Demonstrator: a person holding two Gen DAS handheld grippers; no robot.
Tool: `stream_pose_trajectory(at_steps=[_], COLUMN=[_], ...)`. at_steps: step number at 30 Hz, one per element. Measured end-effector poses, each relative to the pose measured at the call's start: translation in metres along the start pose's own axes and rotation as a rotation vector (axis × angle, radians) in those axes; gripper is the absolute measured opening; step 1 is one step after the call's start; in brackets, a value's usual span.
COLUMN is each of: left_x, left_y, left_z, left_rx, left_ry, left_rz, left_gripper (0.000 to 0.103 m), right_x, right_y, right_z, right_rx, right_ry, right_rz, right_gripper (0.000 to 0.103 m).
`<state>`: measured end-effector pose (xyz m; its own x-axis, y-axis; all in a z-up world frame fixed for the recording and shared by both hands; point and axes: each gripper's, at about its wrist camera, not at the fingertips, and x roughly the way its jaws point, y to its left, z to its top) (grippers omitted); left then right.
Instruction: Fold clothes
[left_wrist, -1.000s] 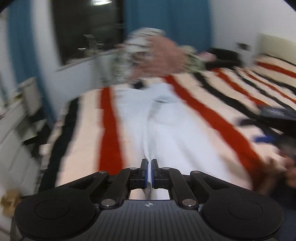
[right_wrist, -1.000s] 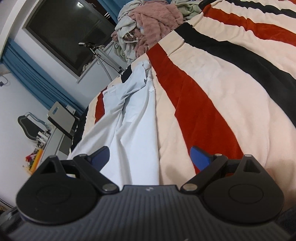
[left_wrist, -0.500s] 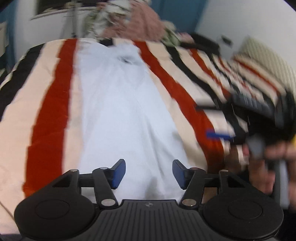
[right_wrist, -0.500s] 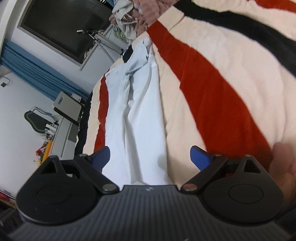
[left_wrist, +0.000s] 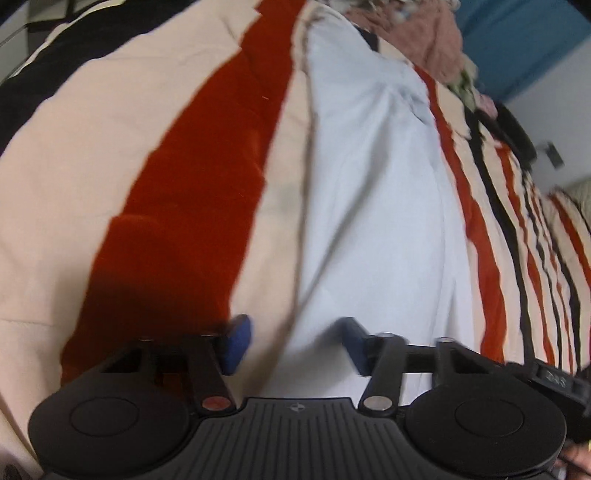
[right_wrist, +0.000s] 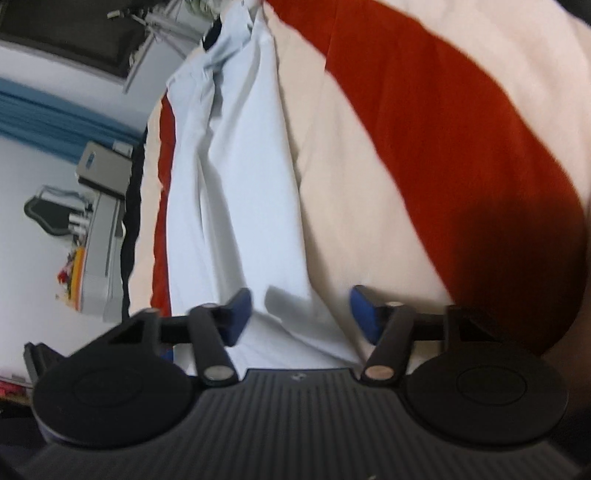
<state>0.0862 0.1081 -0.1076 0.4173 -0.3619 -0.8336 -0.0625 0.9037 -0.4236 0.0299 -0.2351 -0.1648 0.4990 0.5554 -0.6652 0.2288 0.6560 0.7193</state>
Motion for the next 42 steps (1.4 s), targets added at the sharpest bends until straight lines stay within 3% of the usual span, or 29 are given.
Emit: stream_pose_trajectory(at_steps=[3, 8, 10, 12, 17, 19, 21, 23, 24, 25, 28, 34, 37, 42], left_x=[-0.010, -0.030, -0.026, -0.017, -0.008, -0.014, -0.019, -0.025, -0.029, -0.033, -0.061, -0.153, -0.183, -0.204], left_y=[0.000, 0.004, 0.008, 0.008, 0.011, 0.008, 0.002, -0.005, -0.006, -0.006, -0.009, -0.028, -0.036, -0.037], left_z=[-0.010, -0.022, -0.026, -0.027, -0.024, -0.027, -0.031, -0.037, -0.037, -0.037, -0.028, -0.005, -0.011, -0.045], left_rx=[-0.002, -0.023, -0.033, -0.039, -0.067, -0.050, -0.026, -0.018, -0.026, -0.036, -0.097, -0.186, -0.191, -0.172], left_ry=[0.022, -0.001, 0.015, 0.059, 0.108, 0.120, 0.148, 0.154, 0.156, 0.156, 0.092, -0.129, -0.153, -0.111], left_rz=[-0.039, -0.062, -0.038, -0.010, 0.009, -0.011, -0.016, -0.032, -0.040, -0.050, -0.138, -0.341, -0.348, -0.293], left_gripper=[0.008, 0.007, 0.014, 0.028, 0.037, 0.048, 0.042, 0.026, 0.011, 0.007, 0.005, 0.004, 0.004, 0.004], right_x=[-0.003, -0.007, -0.007, -0.007, -0.007, -0.015, -0.030, -0.044, -0.051, -0.058, -0.086, -0.158, -0.185, -0.202], right_y=[0.001, 0.007, 0.011, 0.016, 0.028, 0.029, 0.028, 0.029, 0.029, 0.032, 0.040, 0.074, 0.089, 0.094], right_z=[-0.006, -0.026, -0.031, -0.034, -0.042, -0.041, -0.039, -0.038, -0.037, -0.036, -0.024, 0.018, 0.021, -0.002], right_rx=[0.004, -0.020, -0.039, -0.062, -0.119, -0.116, -0.100, -0.091, -0.087, -0.085, -0.075, -0.130, -0.169, -0.238], right_ry=[0.047, 0.105, 0.119, 0.128, 0.148, 0.129, 0.084, 0.050, 0.033, 0.017, -0.039, -0.191, -0.248, -0.209], right_rz=[0.023, -0.018, -0.037, -0.052, -0.090, -0.077, -0.036, 0.007, 0.027, 0.044, 0.103, 0.225, 0.229, 0.165], right_gripper=[0.040, 0.042, 0.042, 0.042, 0.040, 0.010, 0.008, 0.007, 0.007, 0.007, 0.006, 0.006, 0.006, 0.006])
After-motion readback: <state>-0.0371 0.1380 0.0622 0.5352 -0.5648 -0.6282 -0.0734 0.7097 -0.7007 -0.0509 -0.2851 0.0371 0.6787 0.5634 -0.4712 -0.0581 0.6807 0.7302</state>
